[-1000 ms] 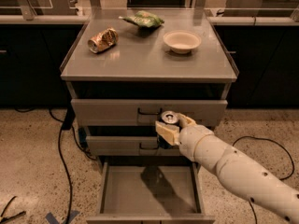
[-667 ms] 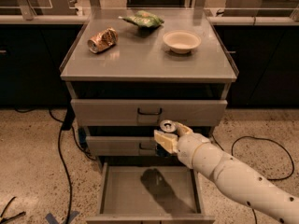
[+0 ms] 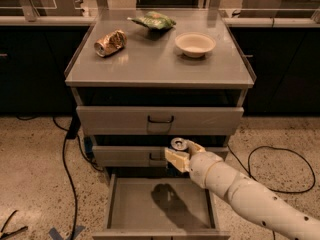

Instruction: Place pepsi can into bottom drawer

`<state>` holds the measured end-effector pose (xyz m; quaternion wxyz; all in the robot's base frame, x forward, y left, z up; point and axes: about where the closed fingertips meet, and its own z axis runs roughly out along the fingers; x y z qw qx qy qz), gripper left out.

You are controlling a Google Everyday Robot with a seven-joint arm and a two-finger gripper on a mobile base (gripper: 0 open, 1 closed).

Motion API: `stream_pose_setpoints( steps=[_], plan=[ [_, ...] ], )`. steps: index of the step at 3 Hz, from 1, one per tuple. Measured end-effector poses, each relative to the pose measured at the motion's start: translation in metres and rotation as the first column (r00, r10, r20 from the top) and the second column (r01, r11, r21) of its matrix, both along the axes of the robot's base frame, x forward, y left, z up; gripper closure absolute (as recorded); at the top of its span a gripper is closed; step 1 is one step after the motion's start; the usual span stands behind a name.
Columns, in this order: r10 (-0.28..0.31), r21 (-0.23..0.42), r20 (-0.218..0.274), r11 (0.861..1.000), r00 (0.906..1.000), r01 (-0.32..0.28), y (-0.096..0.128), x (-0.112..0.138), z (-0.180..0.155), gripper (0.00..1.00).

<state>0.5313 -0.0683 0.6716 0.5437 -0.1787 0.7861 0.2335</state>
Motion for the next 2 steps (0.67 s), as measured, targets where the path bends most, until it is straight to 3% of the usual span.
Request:
stream_pose_setpoints(
  steps=[2],
  plan=[
    [0.013, 0.004, -0.015, 1.0, 0.9998, -0.013, 0.006, 0.009, -0.066, 1.0]
  ],
)
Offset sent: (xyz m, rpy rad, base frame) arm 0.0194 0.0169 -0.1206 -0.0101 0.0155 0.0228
